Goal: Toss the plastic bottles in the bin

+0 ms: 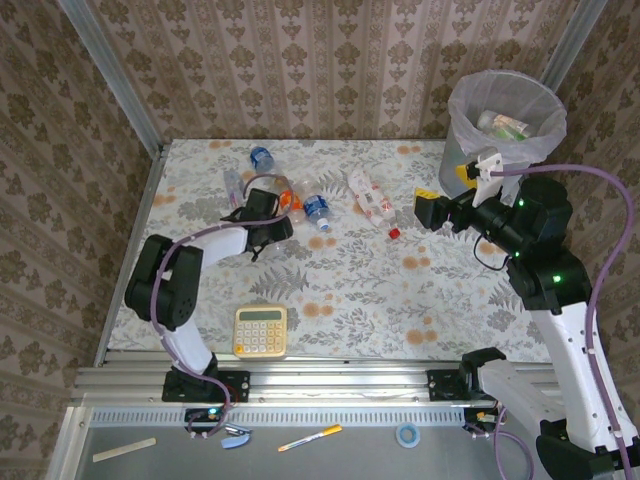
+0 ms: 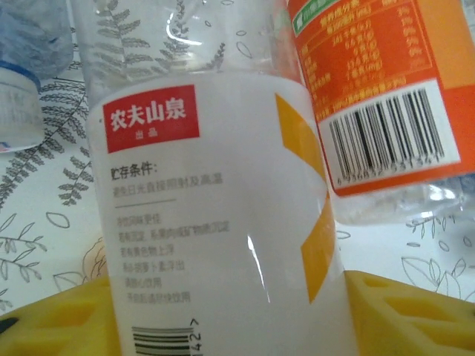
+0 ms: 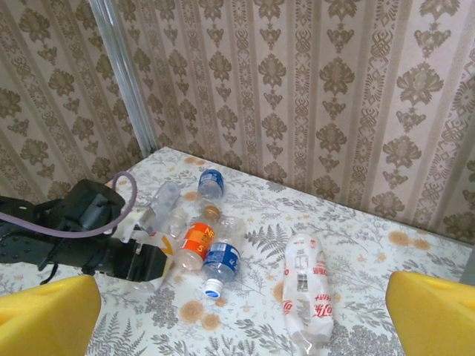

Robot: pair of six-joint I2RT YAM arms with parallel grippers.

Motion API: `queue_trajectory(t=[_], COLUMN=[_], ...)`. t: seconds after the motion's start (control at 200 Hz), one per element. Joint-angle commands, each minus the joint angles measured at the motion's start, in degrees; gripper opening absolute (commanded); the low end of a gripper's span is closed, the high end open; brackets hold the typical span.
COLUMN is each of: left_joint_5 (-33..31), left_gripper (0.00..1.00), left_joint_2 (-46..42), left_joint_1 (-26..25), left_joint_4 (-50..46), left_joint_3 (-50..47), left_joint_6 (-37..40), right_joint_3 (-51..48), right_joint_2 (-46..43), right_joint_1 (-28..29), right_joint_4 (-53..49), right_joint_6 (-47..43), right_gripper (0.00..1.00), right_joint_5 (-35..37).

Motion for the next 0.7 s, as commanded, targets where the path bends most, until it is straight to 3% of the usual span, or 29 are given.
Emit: queue_trajectory(t=[0.0,0.29,0.34,0.695], left_joint_5=[0.7,1.5,1.2,-1.2], left_gripper=[0.58,0.49,0.48,0.47], left_joint_2=[-2.7,-8.9,-10.0,-20.7], left_joint_1=[-0.1,-1.0,-3.2,-6.9], left_joint_4=[0.6,1.2,0.6,-1.6], left_joint_3=[-3.5,-6.7,-7.1,-12.3], left_joint_6=[-0.9,-0.3,-0.1,1.9], right_joint_3=[-1.1,-2.2,-2.3,-2.4], right_joint_2=[-1.1,-2.0,-2.0,-2.1], right_joint_1=[0.5,0.5,0.5,0.5], right_joint_4=[-0.3,-0.7,-1.1,-3.3], right_joint_6=[-0.9,-0.8,-0.8,-0.8], right_gripper=[1.0,1.0,1.0,1.0], right_joint_5=[1.7,2.6,2.8,2.4])
